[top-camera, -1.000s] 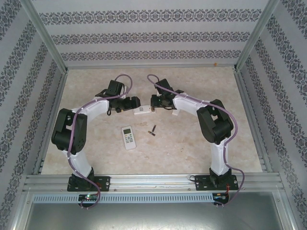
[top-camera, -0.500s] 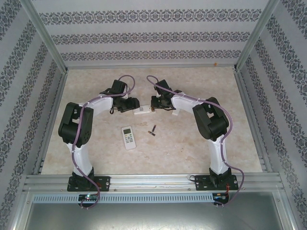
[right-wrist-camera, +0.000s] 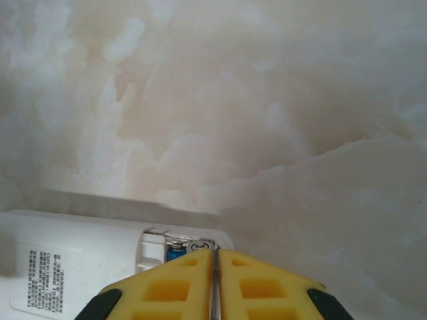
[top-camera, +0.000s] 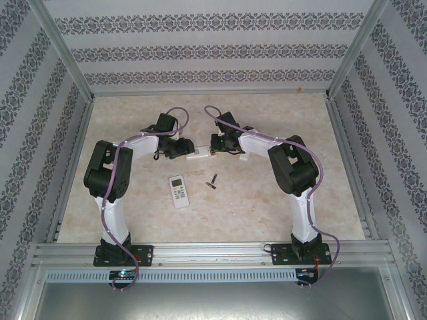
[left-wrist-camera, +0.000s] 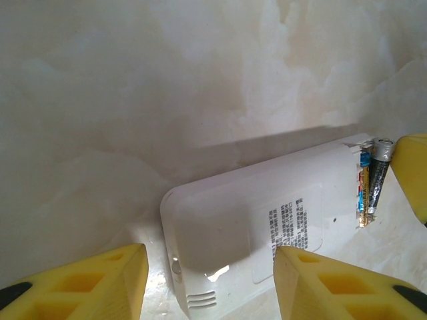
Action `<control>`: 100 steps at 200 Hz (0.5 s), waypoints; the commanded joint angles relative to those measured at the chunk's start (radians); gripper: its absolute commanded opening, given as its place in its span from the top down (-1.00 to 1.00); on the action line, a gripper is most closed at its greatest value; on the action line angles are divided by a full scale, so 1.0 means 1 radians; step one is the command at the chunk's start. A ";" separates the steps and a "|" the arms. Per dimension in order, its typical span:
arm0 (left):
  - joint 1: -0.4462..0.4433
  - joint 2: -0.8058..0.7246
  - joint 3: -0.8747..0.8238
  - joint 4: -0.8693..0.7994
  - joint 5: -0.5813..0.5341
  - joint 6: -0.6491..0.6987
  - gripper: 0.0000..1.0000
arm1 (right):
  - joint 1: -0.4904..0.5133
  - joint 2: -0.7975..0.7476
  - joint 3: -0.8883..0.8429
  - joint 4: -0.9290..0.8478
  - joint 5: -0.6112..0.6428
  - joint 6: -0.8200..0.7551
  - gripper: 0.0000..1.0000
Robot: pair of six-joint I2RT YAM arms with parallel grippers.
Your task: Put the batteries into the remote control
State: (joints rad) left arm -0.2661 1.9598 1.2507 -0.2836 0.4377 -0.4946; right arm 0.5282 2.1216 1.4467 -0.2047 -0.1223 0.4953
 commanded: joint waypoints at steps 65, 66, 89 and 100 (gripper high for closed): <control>0.007 -0.009 -0.044 0.039 0.022 -0.027 -0.04 | 0.034 -0.081 -0.103 -0.046 0.009 -0.009 0.73; 0.007 -0.010 -0.044 0.040 0.022 -0.027 -0.04 | 0.033 -0.083 -0.102 -0.046 0.009 -0.009 0.73; 0.008 -0.012 -0.046 0.041 0.023 -0.030 -0.04 | 0.023 -0.138 -0.091 -0.047 0.019 0.000 0.70; 0.007 -0.013 -0.046 0.041 0.024 -0.030 -0.04 | 0.025 -0.150 -0.083 -0.048 0.012 0.006 0.69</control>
State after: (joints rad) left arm -0.2661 1.9591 1.2232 -0.2550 0.4484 -0.5106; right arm 0.5476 2.0472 1.3609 -0.2214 -0.1127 0.4953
